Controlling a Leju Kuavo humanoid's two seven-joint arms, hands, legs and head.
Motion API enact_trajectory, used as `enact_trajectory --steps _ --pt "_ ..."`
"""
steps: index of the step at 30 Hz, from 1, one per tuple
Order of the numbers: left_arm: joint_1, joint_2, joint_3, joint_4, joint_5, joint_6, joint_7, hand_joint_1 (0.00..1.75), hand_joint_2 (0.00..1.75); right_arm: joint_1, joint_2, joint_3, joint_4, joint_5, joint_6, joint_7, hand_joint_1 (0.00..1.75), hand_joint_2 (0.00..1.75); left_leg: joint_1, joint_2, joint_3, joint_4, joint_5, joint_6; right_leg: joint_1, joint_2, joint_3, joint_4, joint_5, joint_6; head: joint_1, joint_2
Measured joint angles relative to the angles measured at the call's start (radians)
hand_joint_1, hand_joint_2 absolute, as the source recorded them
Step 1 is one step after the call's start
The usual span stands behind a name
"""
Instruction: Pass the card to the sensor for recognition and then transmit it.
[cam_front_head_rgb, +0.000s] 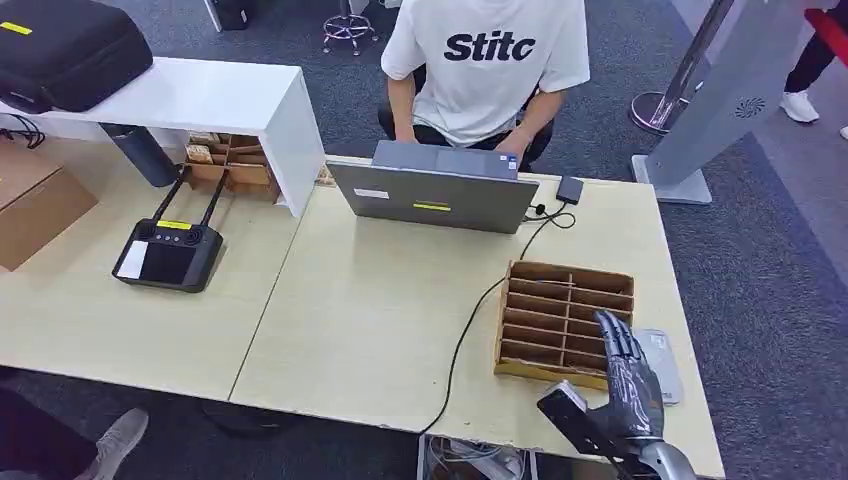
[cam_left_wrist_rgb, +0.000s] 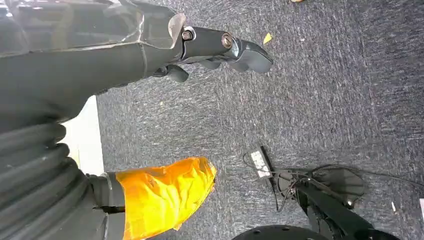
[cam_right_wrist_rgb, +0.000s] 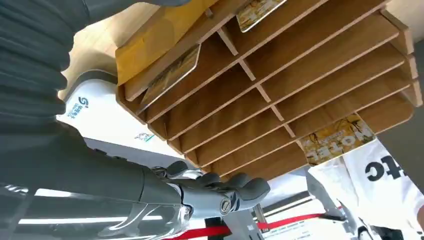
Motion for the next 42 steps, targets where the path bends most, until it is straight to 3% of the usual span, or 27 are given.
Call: enact_trajectory --steps 22,23,24,25,26,42 --pt "-0.005 0.0 0.028 0.0 -0.03 -0.02 -0.019 0.0 1.75 -0.005 0.0 -0.051 0.069 0.093 -0.085 0.01 0.0 1.75 0.0 0.0 0.0 0.0 0.0 0.0 0.0 0.0 0.0 0.0 0.0 0.0 0.0 0.0" --pt "-0.005 0.0 0.029 0.0 -0.03 -0.02 -0.019 0.0 1.75 -0.005 0.0 -0.053 0.072 0.093 -0.085 0.01 0.07 1.75 0.0 0.0 0.0 0.0 0.0 0.0 0.0 0.0 0.0 0.0 0.0 0.0 0.0 0.0" --pt "-0.006 0.0 0.03 0.0 -0.03 -0.02 -0.018 0.0 1.75 -0.005 0.0 -0.055 0.074 0.093 -0.085 0.01 0.56 1.75 0.0 0.0 0.0 0.0 0.0 0.0 0.0 0.0 0.0 0.0 0.0 0.0 0.0 0.0" --pt "-0.006 0.0 0.031 0.0 -0.03 -0.02 -0.019 0.0 1.75 -0.005 0.0 -0.055 0.076 0.093 -0.086 0.01 1.54 1.75 0.0 0.0 0.0 0.0 0.0 0.0 0.0 0.0 0.0 0.0 0.0 0.0 0.0 0.0" --pt "-0.007 0.0 0.031 0.0 -0.03 -0.02 -0.019 0.0 1.75 -0.005 0.0 -0.056 0.077 0.093 -0.089 0.009 1.75 1.75 0.0 0.0 0.0 0.0 0.0 0.0 0.0 0.0 0.0 0.0 0.0 0.0 0.0 0.0" --pt "-0.009 0.0 0.032 0.0 -0.032 -0.021 -0.019 0.0 1.75 -0.006 0.001 -0.064 0.109 0.115 -0.13 -0.002 1.75 1.75 0.0 0.0 0.0 0.0 0.0 0.0 0.0 0.0 0.0 0.0 0.0 0.0 0.0 0.0"
